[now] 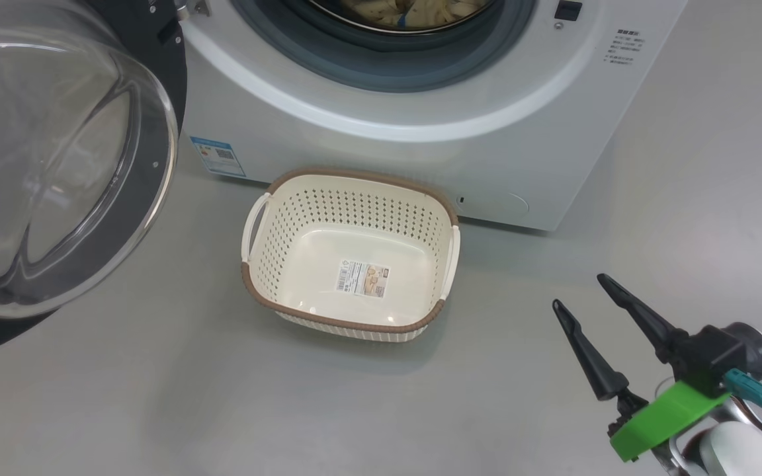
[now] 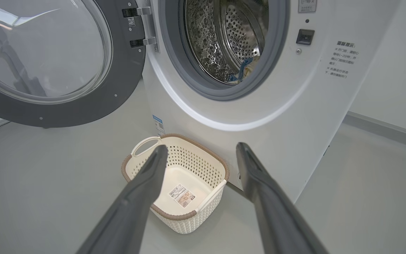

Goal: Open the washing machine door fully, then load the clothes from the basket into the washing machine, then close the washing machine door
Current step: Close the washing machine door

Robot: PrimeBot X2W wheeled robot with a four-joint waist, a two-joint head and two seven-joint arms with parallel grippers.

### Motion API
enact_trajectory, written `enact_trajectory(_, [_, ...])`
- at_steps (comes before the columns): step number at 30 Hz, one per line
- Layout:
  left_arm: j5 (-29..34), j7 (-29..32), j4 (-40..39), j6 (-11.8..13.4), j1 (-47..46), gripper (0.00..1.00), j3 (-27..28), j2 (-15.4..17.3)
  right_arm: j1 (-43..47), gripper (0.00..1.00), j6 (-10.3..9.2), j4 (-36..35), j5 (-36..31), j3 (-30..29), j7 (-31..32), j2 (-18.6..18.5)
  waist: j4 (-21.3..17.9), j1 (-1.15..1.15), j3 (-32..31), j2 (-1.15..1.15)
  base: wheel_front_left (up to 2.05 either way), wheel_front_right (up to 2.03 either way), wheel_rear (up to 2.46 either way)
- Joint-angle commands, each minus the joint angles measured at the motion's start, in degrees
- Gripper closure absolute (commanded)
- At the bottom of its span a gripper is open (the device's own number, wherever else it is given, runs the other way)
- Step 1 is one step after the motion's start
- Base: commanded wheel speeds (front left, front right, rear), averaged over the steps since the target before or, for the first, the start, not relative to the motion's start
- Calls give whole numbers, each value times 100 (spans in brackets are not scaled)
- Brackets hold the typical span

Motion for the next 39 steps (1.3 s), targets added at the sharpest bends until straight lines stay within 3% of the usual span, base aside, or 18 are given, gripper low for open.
enact_trajectory(1, [-38,132,-261,376,-85,100,123,326,-130,0,-16,-203,4,29,-38,-187,-21,0,76,0,0,0,0])
enact_trajectory(22, [-138,658,361,132,-192,100,-269,245,-98,0,-16,-332,8,-30,-38,-511,-34,0,337,0,0,0,0])
enact_trajectory(39, [-364,1717,298,-13,0,100,-642,324,-209,0,-16,-336,-9,-19,-38,-532,66,0,519,0,0,0,0])
